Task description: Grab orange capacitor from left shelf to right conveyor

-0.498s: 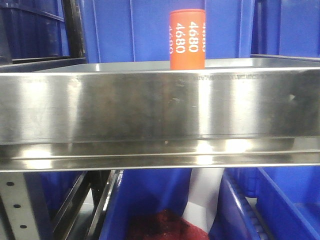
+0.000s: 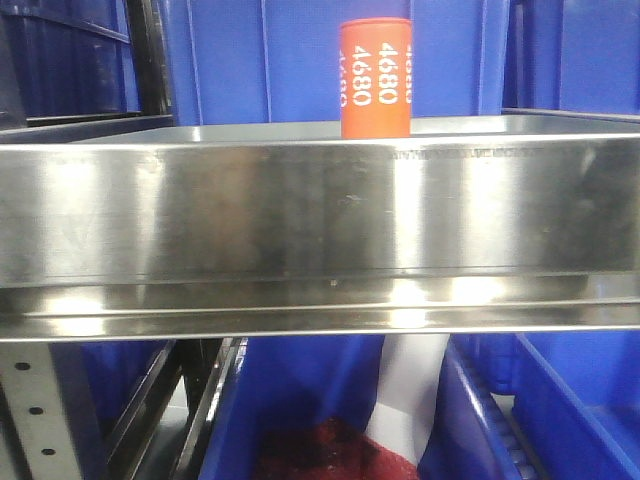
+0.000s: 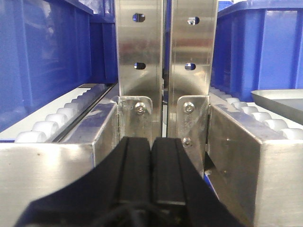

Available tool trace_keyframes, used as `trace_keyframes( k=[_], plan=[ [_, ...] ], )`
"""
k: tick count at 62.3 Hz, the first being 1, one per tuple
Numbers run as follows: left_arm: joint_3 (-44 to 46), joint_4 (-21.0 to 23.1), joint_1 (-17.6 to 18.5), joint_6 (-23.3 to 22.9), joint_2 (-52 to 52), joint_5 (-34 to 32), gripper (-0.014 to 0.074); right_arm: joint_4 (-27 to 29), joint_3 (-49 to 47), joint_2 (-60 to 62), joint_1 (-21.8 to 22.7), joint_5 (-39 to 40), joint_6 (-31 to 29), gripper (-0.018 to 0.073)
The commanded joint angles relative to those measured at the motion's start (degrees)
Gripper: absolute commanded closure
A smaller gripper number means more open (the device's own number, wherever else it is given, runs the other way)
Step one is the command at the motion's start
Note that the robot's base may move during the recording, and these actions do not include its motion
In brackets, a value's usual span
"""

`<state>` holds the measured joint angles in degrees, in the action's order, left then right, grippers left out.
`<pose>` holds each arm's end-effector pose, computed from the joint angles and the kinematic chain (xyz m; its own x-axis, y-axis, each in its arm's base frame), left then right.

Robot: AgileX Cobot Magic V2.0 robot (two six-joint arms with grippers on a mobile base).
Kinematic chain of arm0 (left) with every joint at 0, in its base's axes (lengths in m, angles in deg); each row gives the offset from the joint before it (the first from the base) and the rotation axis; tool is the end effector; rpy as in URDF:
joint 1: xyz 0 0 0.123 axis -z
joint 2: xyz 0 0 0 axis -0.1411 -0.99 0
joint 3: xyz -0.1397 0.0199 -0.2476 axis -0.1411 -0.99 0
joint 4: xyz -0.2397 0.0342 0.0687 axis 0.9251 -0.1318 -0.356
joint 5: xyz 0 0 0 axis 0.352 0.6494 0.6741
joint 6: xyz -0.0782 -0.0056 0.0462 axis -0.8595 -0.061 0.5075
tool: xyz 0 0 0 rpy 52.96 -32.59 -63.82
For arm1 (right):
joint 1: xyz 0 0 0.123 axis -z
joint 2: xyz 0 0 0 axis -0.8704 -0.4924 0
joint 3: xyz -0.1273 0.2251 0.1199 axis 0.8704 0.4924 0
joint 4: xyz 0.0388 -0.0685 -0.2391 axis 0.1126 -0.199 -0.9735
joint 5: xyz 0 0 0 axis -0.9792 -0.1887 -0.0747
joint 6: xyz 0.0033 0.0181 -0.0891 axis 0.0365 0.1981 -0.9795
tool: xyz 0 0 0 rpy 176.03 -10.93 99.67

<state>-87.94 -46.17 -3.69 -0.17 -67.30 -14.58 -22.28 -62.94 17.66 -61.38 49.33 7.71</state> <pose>0.0564 -0.0044 0.2028 0.0678 -0.0052 -0.9977 0.0771 0.9970 0.0000 0.0449 0.0030 0.2425 0.4887 0.1266 -0.8632 -0.0955 0.9912 0.0912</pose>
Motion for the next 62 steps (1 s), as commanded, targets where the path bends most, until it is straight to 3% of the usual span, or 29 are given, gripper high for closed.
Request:
trace_keyframes(
  k=[1, 8, 13, 22, 30, 34, 45, 52, 62],
  plan=[
    [0.4, 0.3, 0.1, 0.0, -0.6, -5.2, 0.0701, -0.1, 0.0, 1.1, 0.0, 13.7, 0.5, 0.0511],
    [0.4, 0.3, 0.1, 0.0, -0.6, -5.2, 0.0701, -4.6, -3.5, 1.1, 0.0, 10.3, 5.3, 0.0511],
    [0.4, 0.3, 0.1, 0.0, -0.6, -5.2, 0.0701, -13.8, -9.5, 0.2, 0.0, 0.1, 10.5, 0.0511],
    [0.4, 0.3, 0.1, 0.0, -0.6, -5.2, 0.0701, -28.9, -22.6, -6.6, 0.0, -15.7, 25.9, 0.0511],
    [0.4, 0.3, 0.1, 0.0, -0.6, -5.2, 0.0701, -36.0, -32.8, -17.2, -0.4, -20.9, 34.6, 0.0511],
    [0.4, 0.3, 0.1, 0.0, -0.6, -5.2, 0.0701, -37.9, -36.4, -22.1, -1.5, -21.0, 35.8, 0.0511],
    [0.4, 0.3, 0.1, 0.0, -0.6, -5.2, 0.0701, -40.3, -44.5, -36.9, -10.9, -21.3, 35.8, 0.0511],
    [0.4, 0.3, 0.1, 0.0, -0.6, -5.2, 0.0701, -40.3, -46.1, -44.8, -20.3, -20.8, 35.8, 0.0511],
    [0.4, 0.3, 0.1, 0.0, -0.6, -5.2, 0.0701, -40.3, -46.2, -52.0, -28.7, -15.0, 35.8, 0.0511]
  ],
)
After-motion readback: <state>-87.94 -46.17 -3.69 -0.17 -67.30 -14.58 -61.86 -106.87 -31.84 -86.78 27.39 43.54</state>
